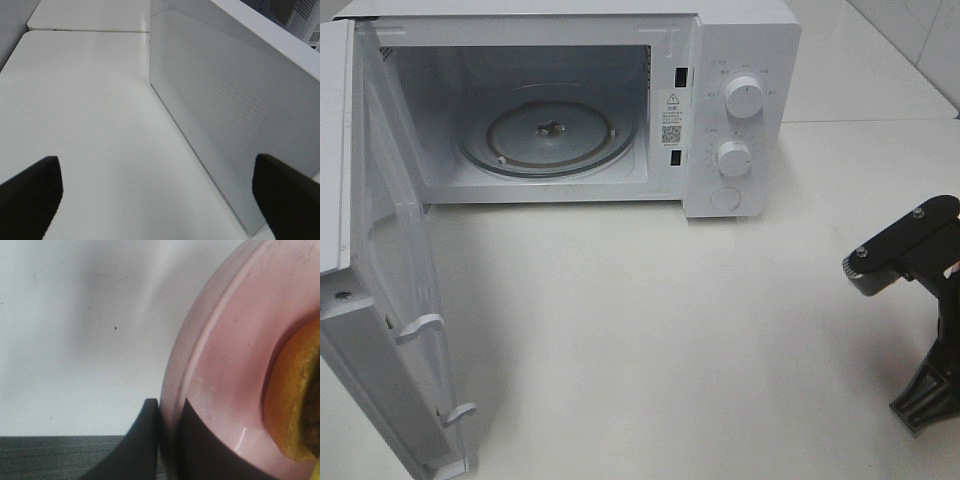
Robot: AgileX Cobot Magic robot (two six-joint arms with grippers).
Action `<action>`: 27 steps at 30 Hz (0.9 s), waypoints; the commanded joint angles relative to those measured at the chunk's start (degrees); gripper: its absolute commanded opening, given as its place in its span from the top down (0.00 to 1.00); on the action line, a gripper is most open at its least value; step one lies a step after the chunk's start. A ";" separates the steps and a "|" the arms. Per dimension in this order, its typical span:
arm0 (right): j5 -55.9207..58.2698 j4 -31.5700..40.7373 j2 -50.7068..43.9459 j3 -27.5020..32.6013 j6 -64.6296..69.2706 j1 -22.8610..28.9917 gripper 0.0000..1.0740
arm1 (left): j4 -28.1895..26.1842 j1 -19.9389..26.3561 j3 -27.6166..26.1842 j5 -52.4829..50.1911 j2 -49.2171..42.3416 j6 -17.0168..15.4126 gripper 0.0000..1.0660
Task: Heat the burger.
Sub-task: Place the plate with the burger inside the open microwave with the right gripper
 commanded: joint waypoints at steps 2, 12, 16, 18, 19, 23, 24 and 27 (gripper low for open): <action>3.67 -2.75 -3.27 1.49 0.23 2.92 1.00 | -0.06 -0.34 0.00 -0.46 -1.15 0.06 0.08; 5.84 -2.98 -5.79 1.49 -0.52 7.51 1.00 | -0.06 -0.34 0.00 -0.46 -1.15 0.06 0.08; 6.42 -3.04 -6.13 1.49 -0.92 9.45 1.00 | -0.06 -0.34 0.00 -0.46 -1.15 0.06 0.08; 6.47 -3.04 -6.13 1.49 -0.92 10.77 1.00 | -0.06 -0.34 0.00 -0.46 -1.15 0.06 0.08; 6.47 -3.04 -6.13 1.49 -0.92 11.97 1.00 | -0.06 -0.34 0.00 -0.46 -1.15 0.06 0.08; 6.47 -3.04 -6.13 1.49 -1.15 14.09 1.00 | -0.06 -0.34 0.00 -0.46 -1.15 0.06 0.08; 6.47 -3.15 -6.13 1.49 -1.15 15.70 1.00 | -0.06 -0.34 0.00 -0.46 -1.15 0.06 0.08; 6.53 -3.90 -6.13 1.49 -1.15 17.76 1.00 | -0.06 -0.34 0.00 -0.46 -1.15 0.06 0.08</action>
